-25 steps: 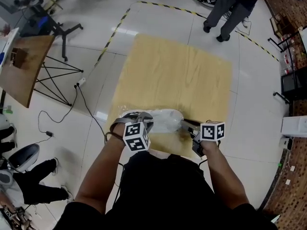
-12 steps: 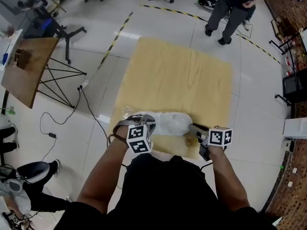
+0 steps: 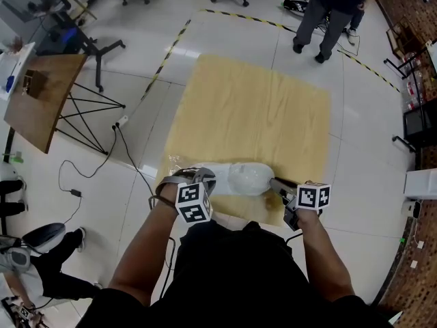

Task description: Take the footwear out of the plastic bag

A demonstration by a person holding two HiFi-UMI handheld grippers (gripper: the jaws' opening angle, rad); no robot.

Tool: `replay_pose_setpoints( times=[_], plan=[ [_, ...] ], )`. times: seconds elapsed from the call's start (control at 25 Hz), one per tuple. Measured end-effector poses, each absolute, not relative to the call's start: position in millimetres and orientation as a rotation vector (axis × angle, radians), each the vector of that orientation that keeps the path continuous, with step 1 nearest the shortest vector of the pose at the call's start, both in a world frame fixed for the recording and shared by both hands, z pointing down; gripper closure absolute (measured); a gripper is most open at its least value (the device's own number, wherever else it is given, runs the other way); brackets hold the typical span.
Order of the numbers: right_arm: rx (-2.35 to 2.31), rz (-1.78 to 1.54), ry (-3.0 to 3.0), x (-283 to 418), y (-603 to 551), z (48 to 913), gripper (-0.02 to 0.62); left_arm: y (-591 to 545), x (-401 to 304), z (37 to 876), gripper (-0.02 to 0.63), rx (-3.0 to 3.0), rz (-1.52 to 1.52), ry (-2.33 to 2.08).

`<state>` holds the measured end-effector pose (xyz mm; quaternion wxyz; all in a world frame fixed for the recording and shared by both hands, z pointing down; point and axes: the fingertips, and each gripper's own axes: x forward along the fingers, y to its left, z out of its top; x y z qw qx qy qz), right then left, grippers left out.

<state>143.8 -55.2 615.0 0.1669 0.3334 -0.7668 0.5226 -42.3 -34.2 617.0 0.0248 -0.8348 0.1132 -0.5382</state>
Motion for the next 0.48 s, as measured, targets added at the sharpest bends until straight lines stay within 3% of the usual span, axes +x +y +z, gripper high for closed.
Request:
replay_pose_setpoints(
  times=[0.48],
  plan=[
    [0.943,1.453,-2.17,144,-51,618,0.529,-24,-65,620,0.551,-2.511,-1.715,0.331]
  ],
)
